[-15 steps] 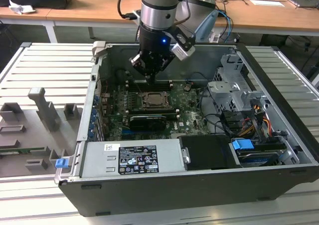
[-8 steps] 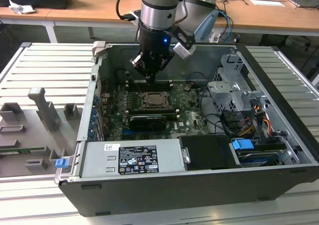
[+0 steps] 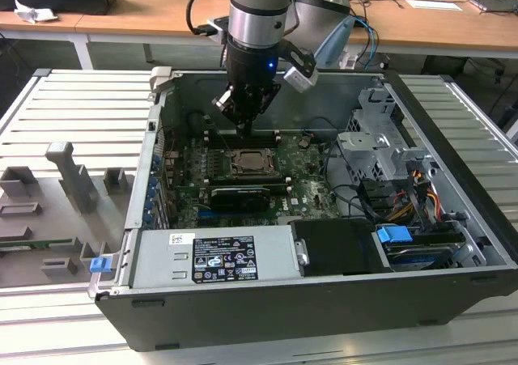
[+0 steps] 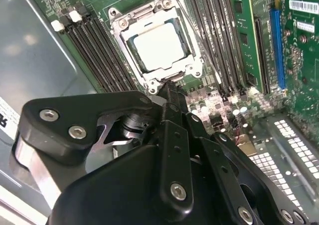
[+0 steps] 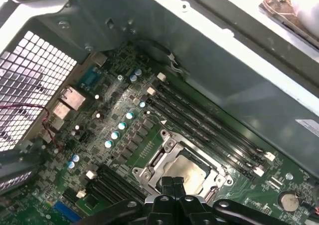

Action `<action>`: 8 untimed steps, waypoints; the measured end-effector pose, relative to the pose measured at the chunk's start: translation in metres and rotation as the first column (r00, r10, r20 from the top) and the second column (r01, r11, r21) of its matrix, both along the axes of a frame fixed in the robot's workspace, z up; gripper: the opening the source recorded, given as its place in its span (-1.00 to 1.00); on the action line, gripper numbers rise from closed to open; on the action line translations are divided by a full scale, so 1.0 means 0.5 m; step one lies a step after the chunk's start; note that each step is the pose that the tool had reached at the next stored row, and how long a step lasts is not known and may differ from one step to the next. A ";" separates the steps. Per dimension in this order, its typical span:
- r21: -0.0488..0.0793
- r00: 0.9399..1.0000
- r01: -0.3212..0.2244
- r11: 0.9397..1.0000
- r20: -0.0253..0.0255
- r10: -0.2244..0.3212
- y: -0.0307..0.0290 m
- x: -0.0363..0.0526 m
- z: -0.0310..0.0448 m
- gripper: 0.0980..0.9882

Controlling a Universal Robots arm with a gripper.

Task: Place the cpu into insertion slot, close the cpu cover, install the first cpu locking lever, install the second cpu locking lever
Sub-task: 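Install the first cpu locking lever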

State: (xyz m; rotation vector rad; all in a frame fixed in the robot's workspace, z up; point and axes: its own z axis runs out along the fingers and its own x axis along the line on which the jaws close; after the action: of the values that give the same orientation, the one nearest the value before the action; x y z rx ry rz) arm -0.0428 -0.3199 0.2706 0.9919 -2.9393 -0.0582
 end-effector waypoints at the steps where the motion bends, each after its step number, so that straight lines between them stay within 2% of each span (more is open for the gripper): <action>1: 0.000 1.000 -0.018 1.000 0.000 0.018 0.000 0.000 0.000 -0.98; 6: 0.000 0.997 -0.080 0.997 0.000 0.080 0.000 0.000 0.000 -0.98; 8: 0.000 0.994 -0.110 0.994 0.000 0.110 0.000 0.000 0.000 -0.98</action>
State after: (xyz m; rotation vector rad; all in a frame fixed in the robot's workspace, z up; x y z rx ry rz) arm -0.0428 -0.3199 0.2706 1.1522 -2.8781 -0.0548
